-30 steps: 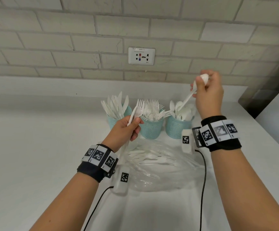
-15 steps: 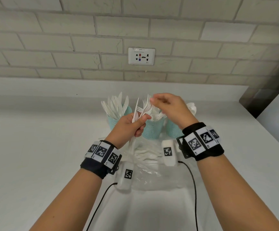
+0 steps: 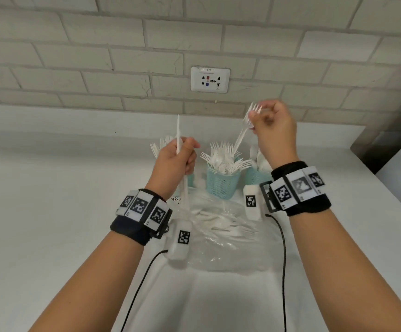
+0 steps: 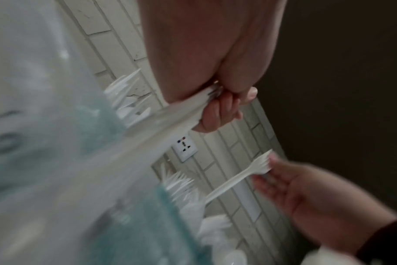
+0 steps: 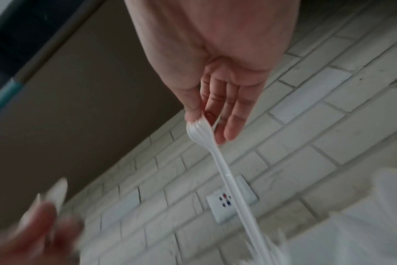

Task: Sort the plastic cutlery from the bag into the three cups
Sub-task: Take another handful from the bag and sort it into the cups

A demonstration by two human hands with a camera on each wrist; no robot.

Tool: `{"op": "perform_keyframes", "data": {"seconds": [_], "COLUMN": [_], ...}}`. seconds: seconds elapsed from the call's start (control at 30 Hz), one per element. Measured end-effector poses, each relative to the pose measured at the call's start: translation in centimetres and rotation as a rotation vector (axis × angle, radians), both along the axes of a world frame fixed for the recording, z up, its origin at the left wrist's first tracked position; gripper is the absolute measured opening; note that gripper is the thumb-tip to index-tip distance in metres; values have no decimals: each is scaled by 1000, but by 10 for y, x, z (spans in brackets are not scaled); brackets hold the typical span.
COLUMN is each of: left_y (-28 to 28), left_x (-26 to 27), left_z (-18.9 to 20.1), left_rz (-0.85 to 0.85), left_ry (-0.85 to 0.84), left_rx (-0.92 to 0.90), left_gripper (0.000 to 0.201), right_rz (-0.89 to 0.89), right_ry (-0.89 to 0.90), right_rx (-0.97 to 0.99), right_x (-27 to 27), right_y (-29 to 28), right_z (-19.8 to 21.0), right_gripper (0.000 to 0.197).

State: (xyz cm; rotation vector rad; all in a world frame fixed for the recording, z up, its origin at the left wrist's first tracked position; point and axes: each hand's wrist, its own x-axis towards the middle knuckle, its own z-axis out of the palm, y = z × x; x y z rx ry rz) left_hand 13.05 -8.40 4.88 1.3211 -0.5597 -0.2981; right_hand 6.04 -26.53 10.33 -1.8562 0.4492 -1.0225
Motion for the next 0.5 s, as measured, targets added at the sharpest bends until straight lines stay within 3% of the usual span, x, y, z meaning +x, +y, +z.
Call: {"op": "perform_keyframes", "data": {"seconds": [0.17, 0.3, 0.5], "left_y": [2, 1, -30], "left_x": [12, 29, 58], "left_z": [54, 81, 43], "left_rz": [100, 192, 332], "left_ry": [-127, -264, -307], "left_rx": [-242, -355, -105], "left_gripper": [30, 24, 12], "right_rz": [46, 84, 85], "right_ry": [428, 601, 558], "right_rx": [-211, -305, -322], "right_x": [8, 11, 12], "right_y": [3, 6, 9], "right_z": [-45, -56, -50], "right_gripper": [22, 26, 33]}}
